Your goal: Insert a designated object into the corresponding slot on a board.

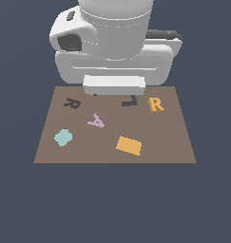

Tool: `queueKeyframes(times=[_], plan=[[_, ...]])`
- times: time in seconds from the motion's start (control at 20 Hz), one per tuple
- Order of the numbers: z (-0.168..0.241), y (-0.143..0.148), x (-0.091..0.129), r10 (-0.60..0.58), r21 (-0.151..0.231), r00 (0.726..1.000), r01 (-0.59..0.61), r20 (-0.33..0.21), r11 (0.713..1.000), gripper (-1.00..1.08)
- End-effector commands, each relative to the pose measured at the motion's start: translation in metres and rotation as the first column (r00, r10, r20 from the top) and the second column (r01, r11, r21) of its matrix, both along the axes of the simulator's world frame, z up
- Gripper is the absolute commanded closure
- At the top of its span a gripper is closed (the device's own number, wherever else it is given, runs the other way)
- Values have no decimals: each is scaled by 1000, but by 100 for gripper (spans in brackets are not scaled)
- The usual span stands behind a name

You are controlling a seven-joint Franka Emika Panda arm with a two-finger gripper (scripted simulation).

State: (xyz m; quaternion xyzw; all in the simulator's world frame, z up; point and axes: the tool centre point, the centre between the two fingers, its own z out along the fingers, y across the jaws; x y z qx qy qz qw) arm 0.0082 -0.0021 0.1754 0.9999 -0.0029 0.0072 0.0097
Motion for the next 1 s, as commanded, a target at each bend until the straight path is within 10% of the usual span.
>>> queueKeyframes(times=[0.0, 0.95], plan=[[0, 0, 0, 0, 0, 1000, 0, 0, 1000, -92], [-91, 111, -44, 74, 16, 997, -74, -11, 997, -92]])
